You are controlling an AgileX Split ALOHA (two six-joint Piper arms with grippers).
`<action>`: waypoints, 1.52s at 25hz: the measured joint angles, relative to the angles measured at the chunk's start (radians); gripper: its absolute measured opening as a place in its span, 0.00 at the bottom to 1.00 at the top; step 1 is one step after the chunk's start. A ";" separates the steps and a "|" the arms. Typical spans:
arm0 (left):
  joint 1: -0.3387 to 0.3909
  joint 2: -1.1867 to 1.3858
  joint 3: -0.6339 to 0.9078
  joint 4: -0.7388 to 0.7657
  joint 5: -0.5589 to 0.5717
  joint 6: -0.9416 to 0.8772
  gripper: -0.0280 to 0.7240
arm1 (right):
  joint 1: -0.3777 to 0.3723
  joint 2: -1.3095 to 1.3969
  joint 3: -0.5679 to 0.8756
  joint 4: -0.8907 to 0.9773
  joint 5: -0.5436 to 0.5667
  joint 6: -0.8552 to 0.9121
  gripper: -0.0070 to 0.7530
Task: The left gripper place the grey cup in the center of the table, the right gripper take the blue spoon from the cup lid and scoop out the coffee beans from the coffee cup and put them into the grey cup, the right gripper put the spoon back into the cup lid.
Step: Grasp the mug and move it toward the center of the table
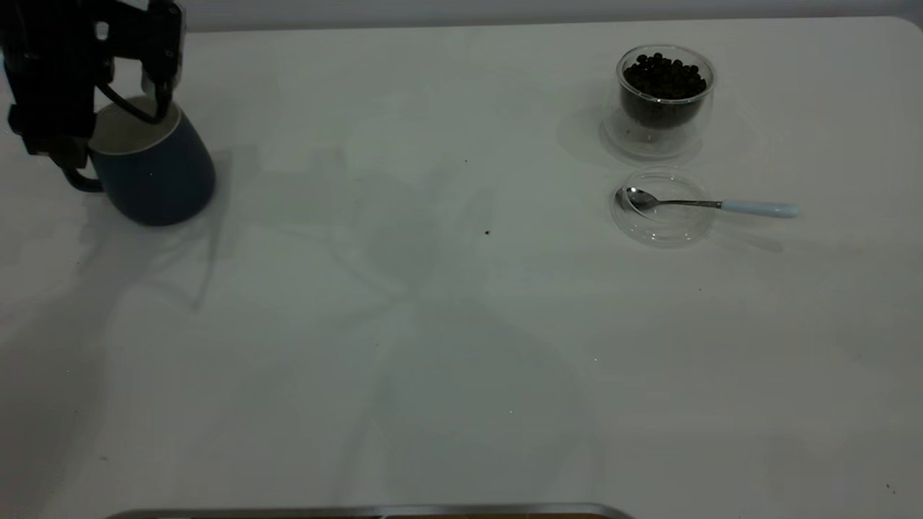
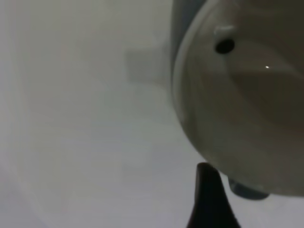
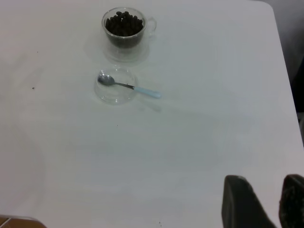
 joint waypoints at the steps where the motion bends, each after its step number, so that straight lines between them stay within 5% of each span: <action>1: 0.000 0.004 0.000 0.000 -0.007 -0.001 0.78 | 0.000 0.000 0.000 0.000 0.000 0.000 0.32; 7: -0.025 0.011 0.000 -0.049 -0.050 -0.005 0.78 | 0.000 0.000 0.000 0.002 0.000 0.000 0.32; 23: -0.353 0.011 0.000 -0.215 -0.273 -0.177 0.78 | 0.000 0.000 0.000 0.002 0.000 0.003 0.32; 32: -0.437 0.017 0.000 -0.220 -0.431 -0.318 0.78 | 0.000 0.000 0.000 0.002 0.000 0.003 0.32; 38: -0.457 -0.105 0.000 -0.220 -0.247 -0.331 0.78 | 0.000 0.000 0.000 0.002 0.000 0.003 0.32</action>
